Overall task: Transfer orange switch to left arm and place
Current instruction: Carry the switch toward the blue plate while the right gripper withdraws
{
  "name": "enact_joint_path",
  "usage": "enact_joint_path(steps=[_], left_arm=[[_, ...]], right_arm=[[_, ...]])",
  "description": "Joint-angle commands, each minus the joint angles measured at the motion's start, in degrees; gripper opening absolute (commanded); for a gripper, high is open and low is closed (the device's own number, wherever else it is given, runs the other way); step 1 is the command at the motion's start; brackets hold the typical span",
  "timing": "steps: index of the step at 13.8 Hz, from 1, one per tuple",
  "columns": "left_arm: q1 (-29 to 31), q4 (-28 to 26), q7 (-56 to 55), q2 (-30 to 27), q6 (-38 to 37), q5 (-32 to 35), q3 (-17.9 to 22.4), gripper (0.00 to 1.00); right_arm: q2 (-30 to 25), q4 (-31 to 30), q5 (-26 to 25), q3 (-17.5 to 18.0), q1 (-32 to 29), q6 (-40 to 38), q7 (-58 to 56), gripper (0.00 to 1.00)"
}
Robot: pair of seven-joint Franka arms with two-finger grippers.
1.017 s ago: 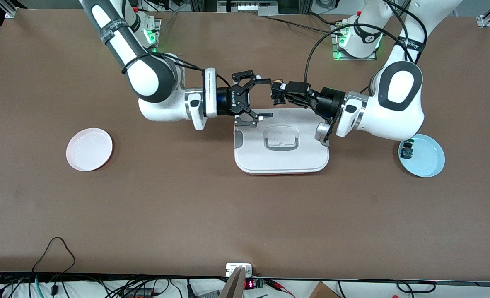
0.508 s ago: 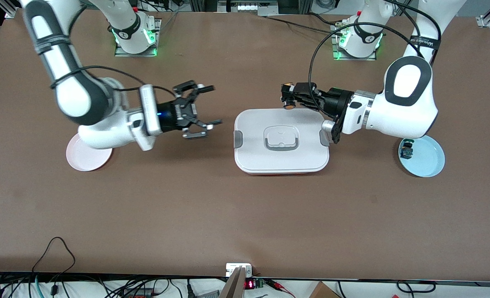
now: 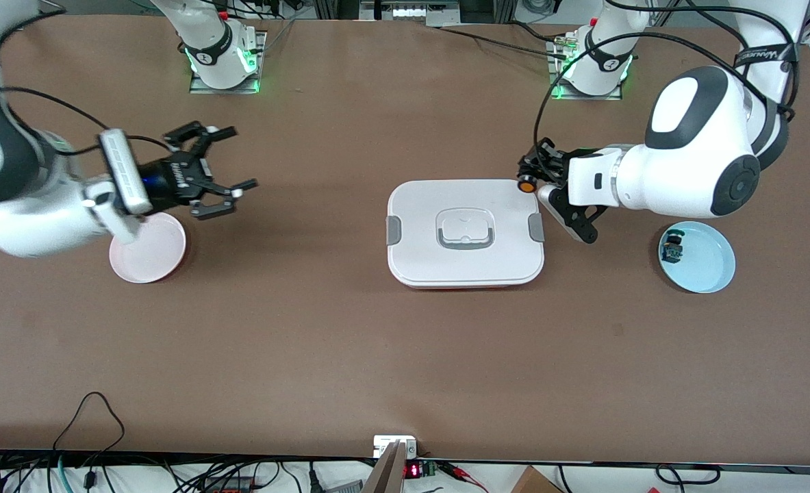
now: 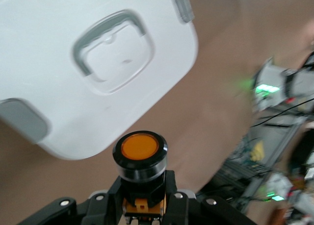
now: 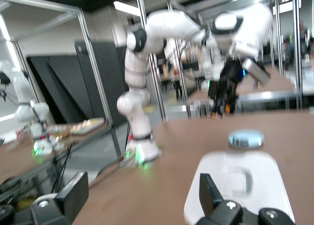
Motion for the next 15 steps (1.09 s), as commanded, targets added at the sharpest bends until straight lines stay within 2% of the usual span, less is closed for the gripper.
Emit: enact_joint_path(steps=[1, 2, 4, 5, 9, 11, 13, 15], left_arm=[[0.58, 1.6, 8.25, 1.11, -1.3, 14.19, -0.65, 0.27], [0.67, 1.34, 12.56, 1.2, -1.3, 19.3, -0.47, 0.27], [4.07, -0.67, 18.11, 1.63, -1.13, 21.54, -0.21, 0.27], [5.14, -1.21, 20.31, 2.24, -0.34, 22.85, -0.12, 0.27], [5.5, -3.22, 31.29, 3.57, 5.97, 40.32, -0.12, 0.27], [9.43, -7.08, 40.23, 3.66, 13.59, 46.39, -0.12, 0.27], [14.09, -11.3, 50.35, 3.74, 23.61, 50.62, -0.12, 0.27], [17.27, -13.16, 56.08, 5.32, 29.78, 53.52, -0.12, 0.27]], right_arm=[[-4.51, 5.09, -12.63, 0.99, -3.43, -3.99, 9.09, 1.0], [-5.22, 8.95, -19.03, 0.99, -3.78, -5.49, 12.07, 1.0], [-6.54, 14.06, -28.98, 0.99, -3.78, -8.05, 16.91, 1.0], [-8.02, 15.3, -33.03, 1.08, -3.7, -8.23, 18.94, 1.0], [-17.06, 15.49, -50.08, 2.22, -0.55, -7.01, 30.43, 1.0], [-19.97, 14.62, -56.07, 2.4, 3.58, -6.39, 40.88, 1.0], [-22.53, 11.02, -60.56, 2.31, 8.23, -4.02, 53.78, 1.0], [-24.03, 6.99, -63.21, 2.22, 10.18, -0.87, 66.8, 1.0]])
